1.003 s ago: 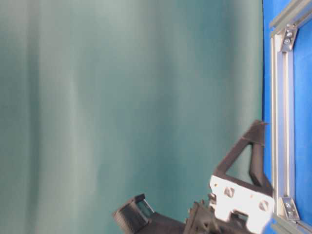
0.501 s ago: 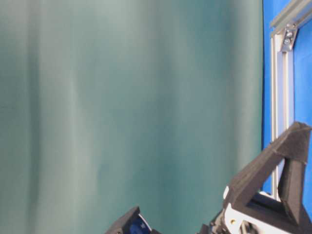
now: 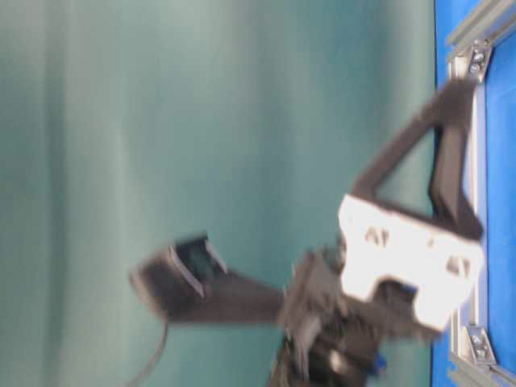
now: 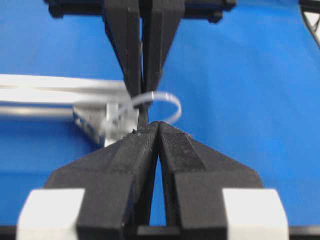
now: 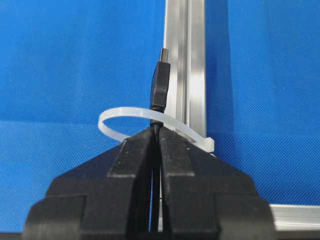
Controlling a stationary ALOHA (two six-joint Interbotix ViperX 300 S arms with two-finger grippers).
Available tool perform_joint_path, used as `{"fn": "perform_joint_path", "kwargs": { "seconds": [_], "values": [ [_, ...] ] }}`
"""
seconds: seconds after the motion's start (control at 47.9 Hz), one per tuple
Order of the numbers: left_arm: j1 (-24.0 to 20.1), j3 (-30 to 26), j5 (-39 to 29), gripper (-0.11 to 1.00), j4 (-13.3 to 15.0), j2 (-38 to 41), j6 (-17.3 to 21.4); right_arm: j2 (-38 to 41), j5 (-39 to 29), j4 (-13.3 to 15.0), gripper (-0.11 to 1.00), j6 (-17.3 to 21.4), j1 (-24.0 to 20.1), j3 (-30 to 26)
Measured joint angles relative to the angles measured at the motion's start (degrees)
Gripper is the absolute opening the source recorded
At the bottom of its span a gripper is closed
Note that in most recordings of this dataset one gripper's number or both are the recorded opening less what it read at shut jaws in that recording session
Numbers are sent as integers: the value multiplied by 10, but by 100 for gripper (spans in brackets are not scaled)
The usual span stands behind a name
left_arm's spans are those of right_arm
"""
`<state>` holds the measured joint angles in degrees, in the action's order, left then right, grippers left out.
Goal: Insert the wire through the string loop located on the right side.
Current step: 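Move the left gripper across to the plug emerging from the loop, then grasp the plug tip with the left gripper, then open the right gripper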
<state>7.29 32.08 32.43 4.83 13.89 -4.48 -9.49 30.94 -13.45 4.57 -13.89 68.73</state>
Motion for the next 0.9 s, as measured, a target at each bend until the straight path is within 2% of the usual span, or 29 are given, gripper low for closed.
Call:
{"fn": "perform_joint_path", "kwargs": {
  "seconds": [0.125,0.251,0.668,0.752,0.898],
  "values": [
    [-3,-48,-47,0,-1,22,1,0,0,0,-4,0,1,0],
    [-5,-74,-72,0,-1,37,1,0,0,0,-4,0,1,0],
    [-7,-80,-77,2,-1,40,16,0,-1,0,-4,0,0,0],
    [-8,-80,-77,15,-1,40,17,0,-1,0,-4,0,0,0],
    [-7,-80,-77,60,-1,40,17,0,-1,0,-4,0,1,0]
  ]
}}
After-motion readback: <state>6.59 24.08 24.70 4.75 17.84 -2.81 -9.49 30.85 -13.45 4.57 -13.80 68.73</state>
